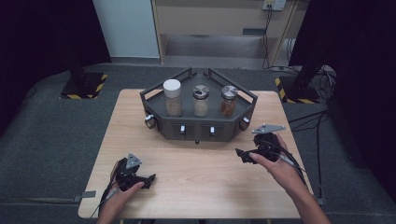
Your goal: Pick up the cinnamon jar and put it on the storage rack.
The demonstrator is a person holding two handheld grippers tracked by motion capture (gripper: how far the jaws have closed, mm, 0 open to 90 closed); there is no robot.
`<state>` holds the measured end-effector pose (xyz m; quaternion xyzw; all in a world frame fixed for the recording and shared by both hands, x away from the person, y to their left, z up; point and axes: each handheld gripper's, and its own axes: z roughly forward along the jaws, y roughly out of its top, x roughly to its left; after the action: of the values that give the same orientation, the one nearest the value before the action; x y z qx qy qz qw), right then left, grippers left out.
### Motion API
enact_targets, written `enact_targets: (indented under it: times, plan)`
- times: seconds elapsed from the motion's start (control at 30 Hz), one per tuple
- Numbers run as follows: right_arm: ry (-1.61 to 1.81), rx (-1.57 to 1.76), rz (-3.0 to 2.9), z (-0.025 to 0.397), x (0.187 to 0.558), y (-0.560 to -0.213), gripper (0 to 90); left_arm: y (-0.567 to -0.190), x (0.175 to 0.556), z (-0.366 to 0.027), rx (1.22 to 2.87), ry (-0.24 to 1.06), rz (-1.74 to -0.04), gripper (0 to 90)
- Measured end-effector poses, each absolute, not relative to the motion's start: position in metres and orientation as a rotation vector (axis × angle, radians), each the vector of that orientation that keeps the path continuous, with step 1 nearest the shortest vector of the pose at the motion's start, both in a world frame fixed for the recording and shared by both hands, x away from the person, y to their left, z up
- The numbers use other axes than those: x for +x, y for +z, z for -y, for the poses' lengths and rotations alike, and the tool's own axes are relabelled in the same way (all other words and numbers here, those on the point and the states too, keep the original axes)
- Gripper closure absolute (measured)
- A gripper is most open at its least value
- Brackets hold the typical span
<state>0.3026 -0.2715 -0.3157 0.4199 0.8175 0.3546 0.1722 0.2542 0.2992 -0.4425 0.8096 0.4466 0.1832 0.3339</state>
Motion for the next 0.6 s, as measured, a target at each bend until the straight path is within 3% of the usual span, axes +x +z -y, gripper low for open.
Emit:
enact_targets:
  times: [0.6]
  plan:
    - [1.013,1.199,-2.355,0.266,0.292,-0.337,3.7,-0.443,0.254,-0.299,2.113,0.478,-1.166,0.0]
